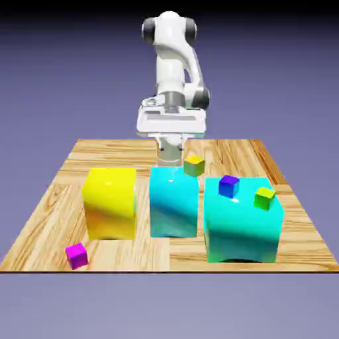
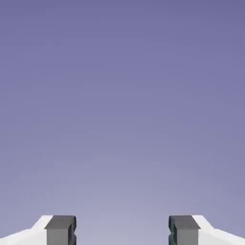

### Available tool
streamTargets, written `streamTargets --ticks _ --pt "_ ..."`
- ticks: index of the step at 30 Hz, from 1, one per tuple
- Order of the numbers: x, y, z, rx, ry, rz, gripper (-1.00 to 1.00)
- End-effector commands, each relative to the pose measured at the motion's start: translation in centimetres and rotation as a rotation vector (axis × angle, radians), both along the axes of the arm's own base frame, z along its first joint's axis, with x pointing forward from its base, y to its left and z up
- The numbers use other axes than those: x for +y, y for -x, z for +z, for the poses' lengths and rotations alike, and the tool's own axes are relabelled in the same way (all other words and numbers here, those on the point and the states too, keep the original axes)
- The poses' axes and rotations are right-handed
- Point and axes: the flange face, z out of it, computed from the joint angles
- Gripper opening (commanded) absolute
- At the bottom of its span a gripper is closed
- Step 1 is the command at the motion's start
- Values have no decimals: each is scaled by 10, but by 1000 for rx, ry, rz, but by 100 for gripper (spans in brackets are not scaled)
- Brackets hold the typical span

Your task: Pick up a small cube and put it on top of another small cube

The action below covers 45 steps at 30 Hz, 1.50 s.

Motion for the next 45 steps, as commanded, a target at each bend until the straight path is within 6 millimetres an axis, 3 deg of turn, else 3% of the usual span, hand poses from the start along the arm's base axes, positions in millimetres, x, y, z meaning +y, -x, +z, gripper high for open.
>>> streamTargets --ticks 1,12,24,34,43,45 --pt "-1 -11 -2 37 21 12 0" --pt "-33 -117 -53 453 235 139 0" --pt "-99 -199 -148 933 419 248 0" --pt "-168 -228 -244 1352 516 303 0" --pt "-228 -220 -332 1737 542 313 0" --pt "-232 -218 -338 1765 542 312 0"
